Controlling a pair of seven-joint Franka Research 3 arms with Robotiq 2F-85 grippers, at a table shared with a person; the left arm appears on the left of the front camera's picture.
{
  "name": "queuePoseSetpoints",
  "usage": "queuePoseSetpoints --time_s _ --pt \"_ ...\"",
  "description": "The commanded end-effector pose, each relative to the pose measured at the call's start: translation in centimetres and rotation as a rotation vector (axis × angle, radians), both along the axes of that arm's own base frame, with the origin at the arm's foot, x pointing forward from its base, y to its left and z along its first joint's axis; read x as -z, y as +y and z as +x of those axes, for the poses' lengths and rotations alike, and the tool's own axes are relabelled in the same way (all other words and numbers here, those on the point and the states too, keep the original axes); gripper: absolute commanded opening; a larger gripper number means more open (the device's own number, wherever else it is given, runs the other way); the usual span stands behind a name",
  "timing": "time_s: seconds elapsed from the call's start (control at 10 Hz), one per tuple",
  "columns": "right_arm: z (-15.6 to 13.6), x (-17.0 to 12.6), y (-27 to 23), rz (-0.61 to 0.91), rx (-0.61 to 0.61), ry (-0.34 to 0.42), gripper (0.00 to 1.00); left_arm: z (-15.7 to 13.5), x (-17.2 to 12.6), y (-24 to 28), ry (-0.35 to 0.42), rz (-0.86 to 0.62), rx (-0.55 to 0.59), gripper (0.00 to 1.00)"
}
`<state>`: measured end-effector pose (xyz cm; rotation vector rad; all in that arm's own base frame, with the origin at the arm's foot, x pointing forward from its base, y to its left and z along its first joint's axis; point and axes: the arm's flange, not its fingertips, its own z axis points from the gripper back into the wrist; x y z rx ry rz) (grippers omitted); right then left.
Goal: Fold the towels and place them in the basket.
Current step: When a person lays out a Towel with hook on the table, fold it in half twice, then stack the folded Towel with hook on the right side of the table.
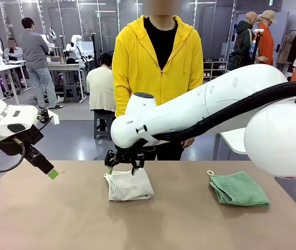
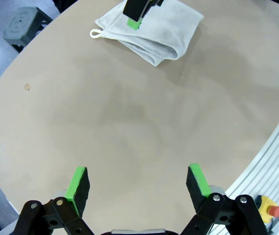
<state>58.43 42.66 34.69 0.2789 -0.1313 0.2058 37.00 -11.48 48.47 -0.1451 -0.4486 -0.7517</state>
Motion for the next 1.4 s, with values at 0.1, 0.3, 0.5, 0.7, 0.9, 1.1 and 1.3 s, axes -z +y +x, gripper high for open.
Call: queuePoseSetpoints --time_s 0.1,0.3,0.5,0.7,0.9,1.1,1.3 --pt "-0.21 -0.2 0.41 0.008 0.002 0.0 1.0 0.05 0.02 0.06 0.0 0.0 -0.004 1.0" --pt "-0.21 -0.2 0.41 0.008 0.002 0.0 1.0 0.05 0.02 0.06 0.0 0.0 -0.004 1.0" --pt "-0.21 -0.2 0.41 0.008 0.002 0.0 1.0 0.05 0.02 0.06 0.0 0.0 -0.004 1.0" --pt "-0.21 -0.2 0.41 0.008 0.002 0.0 1.0 0.05 0.02 0.06 0.0 0.0 -0.004 1.0" --pt "-0.21 -0.2 0.41 0.008 0.002 0.0 1.0 0.05 0.02 0.06 0.0 0.0 -0.004 1.0" --pt "-0.21 -0.2 0.41 0.008 0.002 0.0 1.0 0.05 0.02 0.06 0.0 0.0 -0.004 1.0" --pt "-0.23 -0.06 0.39 0.002 -0.006 -0.001 1.0 0.05 0.02 0.06 0.0 0.0 -0.004 1.0"
